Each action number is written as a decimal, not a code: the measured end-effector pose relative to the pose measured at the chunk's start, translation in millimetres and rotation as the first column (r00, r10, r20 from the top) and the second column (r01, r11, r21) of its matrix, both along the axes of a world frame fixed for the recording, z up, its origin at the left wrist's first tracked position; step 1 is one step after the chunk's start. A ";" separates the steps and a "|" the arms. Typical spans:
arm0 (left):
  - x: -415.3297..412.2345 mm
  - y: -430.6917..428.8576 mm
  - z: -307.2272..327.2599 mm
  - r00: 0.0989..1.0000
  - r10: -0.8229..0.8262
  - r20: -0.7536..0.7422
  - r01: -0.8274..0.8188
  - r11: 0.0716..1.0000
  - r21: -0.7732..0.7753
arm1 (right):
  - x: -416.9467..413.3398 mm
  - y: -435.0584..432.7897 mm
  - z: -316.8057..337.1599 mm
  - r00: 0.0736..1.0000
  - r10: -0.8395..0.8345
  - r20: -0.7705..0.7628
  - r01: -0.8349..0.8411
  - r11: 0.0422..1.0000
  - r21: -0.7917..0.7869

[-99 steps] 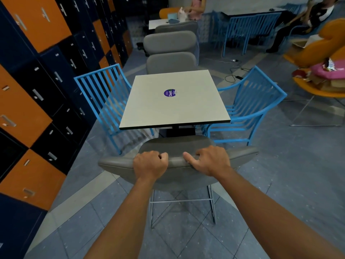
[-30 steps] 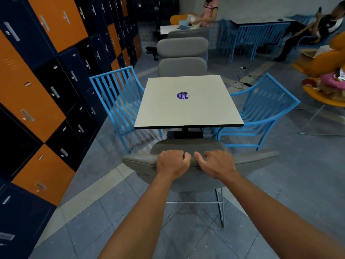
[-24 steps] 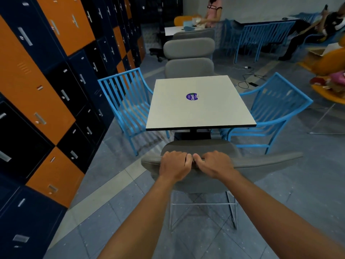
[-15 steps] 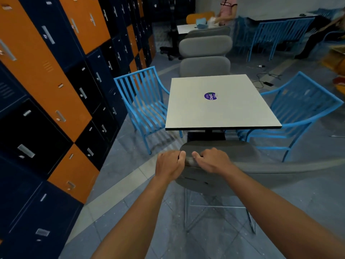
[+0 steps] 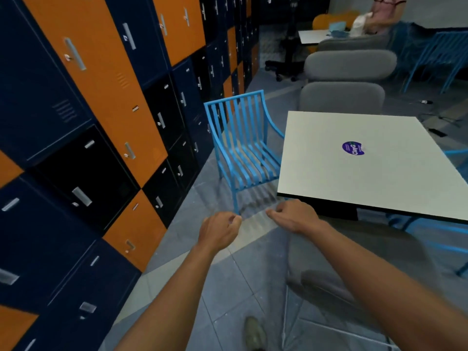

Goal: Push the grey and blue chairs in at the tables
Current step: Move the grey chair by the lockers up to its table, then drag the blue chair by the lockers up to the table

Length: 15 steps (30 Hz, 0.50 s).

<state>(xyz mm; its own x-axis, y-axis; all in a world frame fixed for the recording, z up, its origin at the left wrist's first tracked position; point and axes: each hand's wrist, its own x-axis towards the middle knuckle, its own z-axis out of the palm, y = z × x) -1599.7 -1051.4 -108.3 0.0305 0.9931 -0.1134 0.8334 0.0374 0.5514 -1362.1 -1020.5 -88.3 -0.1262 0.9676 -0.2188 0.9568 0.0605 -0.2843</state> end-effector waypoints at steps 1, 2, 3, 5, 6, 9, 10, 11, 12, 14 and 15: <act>-10.0 19.5 -1.2 1.000 0.001 0.001 -0.001 1.000 -0.008 | -7.0 21.6 -2.4 1.000 0.004 0.000 -0.004 1.000 -0.005; -20.0 37.7 -2.2 1.000 0.006 0.008 -0.006 1.000 -0.017 | -13.7 43.3 -4.8 1.000 0.009 -0.004 -0.009 1.000 -0.016; -31.2 57.7 -3.1 1.000 0.009 0.015 -0.009 1.000 -0.025 | -22.2 67.0 -6.8 1.000 0.011 -0.010 -0.011 0.999 -0.036; -50.9 91.1 -3.9 1.000 0.003 0.021 -0.002 0.999 -0.042 | -37.0 105.6 -8.0 1.000 0.016 -0.026 -0.018 0.998 -0.059; -60.2 107.8 -3.7 1.000 0.010 0.014 -0.009 0.999 -0.045 | -45.5 125.0 -8.4 0.999 0.021 -0.033 -0.023 0.998 -0.060; -84.4 155.1 -3.6 0.998 0.058 0.012 -0.058 0.997 -0.045 | -69.5 177.0 -6.1 0.997 0.025 -0.072 -0.029 0.998 -0.056; -91.5 168.5 -4.0 0.998 0.064 0.020 -0.063 0.996 -0.059 | -77.1 192.3 -5.2 0.995 0.035 -0.090 -0.040 0.998 -0.058; -98.1 180.2 -4.8 0.998 0.060 0.023 -0.058 0.995 -0.077 | -83.9 205.3 -5.3 0.995 0.043 -0.094 -0.049 0.997 -0.063; -104.7 193.0 -5.6 0.999 0.052 0.013 -0.050 0.994 -0.093 | -91.7 218.0 -4.6 0.995 0.054 -0.090 -0.060 0.996 -0.064; -115.2 218.4 -6.8 0.999 0.041 0.006 -0.041 0.993 -0.109 | -105.0 240.7 -4.9 0.994 0.066 -0.082 -0.073 0.994 -0.076; -120.8 235.7 -8.4 0.999 0.038 0.015 -0.036 0.993 -0.110 | -111.4 254.6 -5.1 0.995 0.066 -0.076 -0.072 0.994 -0.078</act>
<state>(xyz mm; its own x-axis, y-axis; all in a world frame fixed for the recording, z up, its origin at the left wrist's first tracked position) -1720.4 -815.7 -116.7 -0.0029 0.9751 -0.2216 0.8211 0.1288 0.5560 -1473.5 -766.0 -93.4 -0.2105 0.9356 -0.2834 0.9277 0.0997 -0.3599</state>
